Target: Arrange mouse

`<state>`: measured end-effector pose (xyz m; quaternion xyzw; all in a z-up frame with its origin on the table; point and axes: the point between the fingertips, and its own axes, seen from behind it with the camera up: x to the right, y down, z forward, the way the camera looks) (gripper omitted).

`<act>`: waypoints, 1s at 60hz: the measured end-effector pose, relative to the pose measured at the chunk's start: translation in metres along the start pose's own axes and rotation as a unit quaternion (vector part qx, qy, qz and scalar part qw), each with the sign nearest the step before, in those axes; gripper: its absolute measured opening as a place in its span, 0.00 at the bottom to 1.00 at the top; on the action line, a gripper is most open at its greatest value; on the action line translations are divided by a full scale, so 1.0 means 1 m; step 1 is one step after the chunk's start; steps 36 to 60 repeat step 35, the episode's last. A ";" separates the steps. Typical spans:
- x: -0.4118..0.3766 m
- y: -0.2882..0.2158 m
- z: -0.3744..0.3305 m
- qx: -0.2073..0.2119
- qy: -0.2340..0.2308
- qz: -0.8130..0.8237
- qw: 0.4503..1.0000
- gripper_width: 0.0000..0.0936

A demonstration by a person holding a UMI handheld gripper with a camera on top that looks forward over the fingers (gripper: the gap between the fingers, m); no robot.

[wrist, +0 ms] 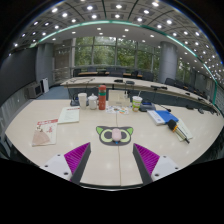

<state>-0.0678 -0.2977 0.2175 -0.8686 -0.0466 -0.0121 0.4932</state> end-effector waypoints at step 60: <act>-0.021 0.014 -0.076 0.020 -0.007 0.011 1.000 0.91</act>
